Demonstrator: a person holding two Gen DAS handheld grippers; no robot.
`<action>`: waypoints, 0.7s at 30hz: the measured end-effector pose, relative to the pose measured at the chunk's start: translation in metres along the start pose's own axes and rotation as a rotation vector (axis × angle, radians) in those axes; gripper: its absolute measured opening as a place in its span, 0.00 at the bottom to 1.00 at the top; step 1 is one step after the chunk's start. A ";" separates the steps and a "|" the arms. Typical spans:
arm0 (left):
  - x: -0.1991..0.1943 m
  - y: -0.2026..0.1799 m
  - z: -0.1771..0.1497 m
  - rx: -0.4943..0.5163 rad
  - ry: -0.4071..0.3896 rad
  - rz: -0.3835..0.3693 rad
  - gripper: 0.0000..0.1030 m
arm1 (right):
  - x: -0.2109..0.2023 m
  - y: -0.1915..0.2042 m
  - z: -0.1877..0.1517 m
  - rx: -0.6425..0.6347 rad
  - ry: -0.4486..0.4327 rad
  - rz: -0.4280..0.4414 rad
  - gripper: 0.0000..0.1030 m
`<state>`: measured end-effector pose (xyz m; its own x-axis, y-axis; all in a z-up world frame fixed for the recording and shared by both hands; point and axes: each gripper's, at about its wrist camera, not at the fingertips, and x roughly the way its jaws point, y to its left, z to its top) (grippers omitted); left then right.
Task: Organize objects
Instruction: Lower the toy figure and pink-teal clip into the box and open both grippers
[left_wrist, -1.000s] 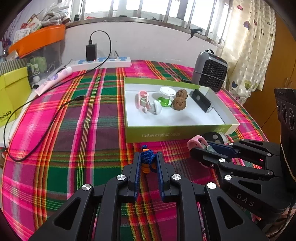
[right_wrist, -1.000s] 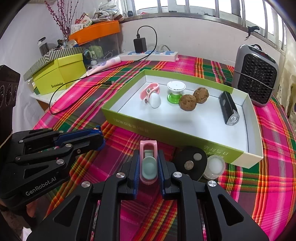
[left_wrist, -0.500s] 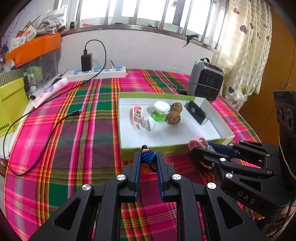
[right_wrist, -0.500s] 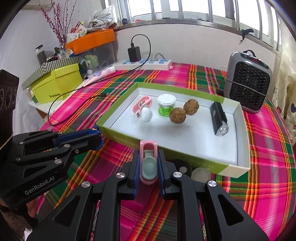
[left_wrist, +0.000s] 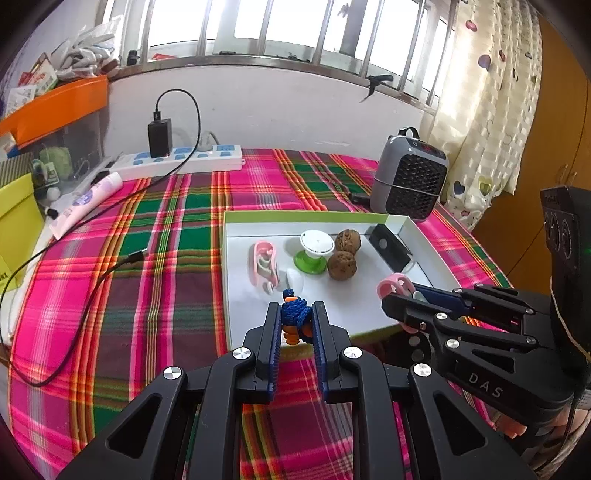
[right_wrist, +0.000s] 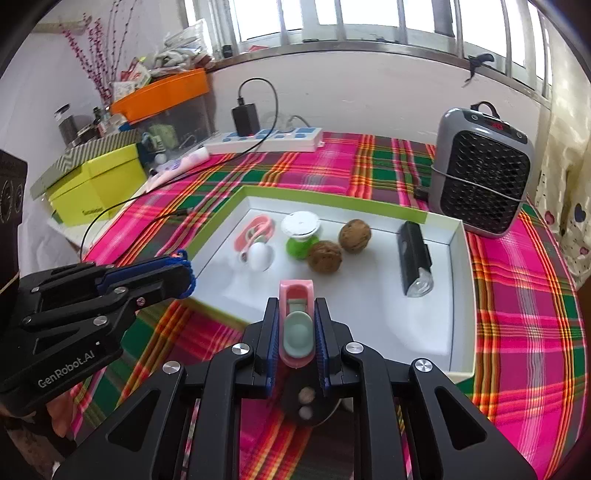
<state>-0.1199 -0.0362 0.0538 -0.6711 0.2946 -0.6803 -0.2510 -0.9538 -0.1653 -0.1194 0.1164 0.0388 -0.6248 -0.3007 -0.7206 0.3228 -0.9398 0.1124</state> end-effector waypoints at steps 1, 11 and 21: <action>0.002 0.000 0.001 0.001 0.001 0.001 0.14 | 0.001 -0.001 0.002 0.000 0.000 -0.004 0.18; 0.017 0.000 0.007 0.008 0.018 0.013 0.14 | 0.013 -0.011 0.013 0.002 0.009 -0.014 0.18; 0.034 0.003 0.009 -0.006 0.043 0.021 0.14 | 0.028 -0.024 0.018 0.020 0.031 -0.046 0.18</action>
<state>-0.1498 -0.0290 0.0371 -0.6457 0.2720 -0.7135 -0.2331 -0.9600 -0.1550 -0.1569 0.1274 0.0286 -0.6160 -0.2520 -0.7464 0.2793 -0.9558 0.0921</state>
